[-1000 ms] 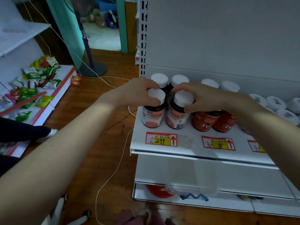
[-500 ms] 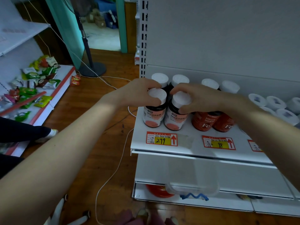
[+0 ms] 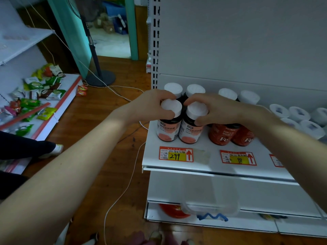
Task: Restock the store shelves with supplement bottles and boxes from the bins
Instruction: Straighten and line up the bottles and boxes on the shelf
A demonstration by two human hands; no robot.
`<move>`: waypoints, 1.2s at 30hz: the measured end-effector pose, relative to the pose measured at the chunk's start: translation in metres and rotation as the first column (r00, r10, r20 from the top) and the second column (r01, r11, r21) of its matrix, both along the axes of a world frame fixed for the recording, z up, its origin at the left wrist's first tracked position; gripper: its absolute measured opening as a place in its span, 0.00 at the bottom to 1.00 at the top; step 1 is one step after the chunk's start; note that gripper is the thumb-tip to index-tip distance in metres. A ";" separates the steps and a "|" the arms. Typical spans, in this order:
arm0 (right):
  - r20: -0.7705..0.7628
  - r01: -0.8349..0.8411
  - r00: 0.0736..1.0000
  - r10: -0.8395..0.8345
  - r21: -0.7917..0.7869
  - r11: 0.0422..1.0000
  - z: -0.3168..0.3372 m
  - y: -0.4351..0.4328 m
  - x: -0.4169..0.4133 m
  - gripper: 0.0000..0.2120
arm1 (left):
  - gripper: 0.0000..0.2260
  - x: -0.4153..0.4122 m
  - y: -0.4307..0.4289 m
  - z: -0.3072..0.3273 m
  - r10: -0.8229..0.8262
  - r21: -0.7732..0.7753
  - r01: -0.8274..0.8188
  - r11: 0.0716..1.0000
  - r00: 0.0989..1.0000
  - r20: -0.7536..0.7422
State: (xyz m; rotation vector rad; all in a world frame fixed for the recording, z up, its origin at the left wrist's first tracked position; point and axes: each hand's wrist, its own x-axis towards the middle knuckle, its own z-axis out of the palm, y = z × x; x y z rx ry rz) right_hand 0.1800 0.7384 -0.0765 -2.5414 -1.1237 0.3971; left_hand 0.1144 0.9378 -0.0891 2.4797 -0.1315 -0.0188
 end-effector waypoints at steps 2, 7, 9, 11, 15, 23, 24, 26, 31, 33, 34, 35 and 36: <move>-0.009 0.004 1.000 -0.004 0.001 1.000 0.000 -0.001 0.000 0.26 | 0.25 0.000 0.001 0.001 -0.015 -0.017 0.015 1.000 1.000 -0.014; -0.022 0.006 1.000 -0.006 0.004 1.000 0.000 -0.001 -0.002 0.26 | 0.25 0.001 0.001 0.001 -0.039 -0.030 0.038 0.999 0.999 -0.033; -0.017 0.009 1.000 -0.009 0.003 1.000 0.000 -0.001 -0.003 0.26 | 0.25 0.001 0.002 0.001 -0.044 -0.039 0.042 0.998 0.998 -0.045; -0.012 0.014 1.000 -0.014 0.002 1.000 0.001 -0.001 -0.004 0.26 | 0.25 0.002 0.002 0.001 -0.052 -0.040 0.050 0.998 0.997 -0.050; -0.009 0.019 1.000 -0.019 0.006 1.000 0.003 0.000 -0.006 0.27 | 0.24 -0.002 0.000 0.002 -0.063 0.017 0.063 0.998 0.998 -0.016; 0.080 0.120 0.987 -0.137 0.192 0.974 0.025 -0.006 0.005 0.21 | 0.17 0.005 0.004 0.019 0.089 0.042 -0.107 0.993 0.945 0.315; 0.091 0.160 0.978 -0.186 0.240 0.958 0.028 -0.005 0.010 0.19 | 0.17 0.012 0.004 0.021 0.131 0.038 -0.152 0.988 0.935 0.328; 0.109 0.224 0.960 -0.257 0.249 0.942 0.030 0.000 0.023 0.19 | 0.18 0.027 0.005 0.020 0.198 0.041 -0.219 0.975 0.938 0.285; -0.017 0.312 0.950 -0.312 0.078 0.947 0.018 0.019 0.046 0.30 | 0.26 0.052 -0.006 0.013 0.151 0.103 -0.154 0.983 0.988 0.040; -0.046 0.325 0.945 -0.323 0.061 0.944 0.012 0.023 0.048 0.30 | 0.26 0.054 -0.009 0.011 0.140 0.114 -0.140 0.984 0.990 0.004; -0.047 0.333 0.943 -0.330 0.066 0.941 0.010 0.025 0.048 0.29 | 0.26 0.055 -0.010 0.010 0.143 0.112 -0.143 0.983 0.990 0.005; -0.043 0.341 0.940 -0.338 0.077 0.937 0.008 0.025 0.048 0.28 | 0.26 0.056 -0.010 0.009 0.148 0.110 -0.148 0.983 0.989 0.007; -0.039 0.345 0.939 -0.343 0.089 0.934 0.007 0.025 0.048 0.27 | 0.26 0.056 -0.009 0.009 0.150 0.108 -0.150 0.983 0.989 0.008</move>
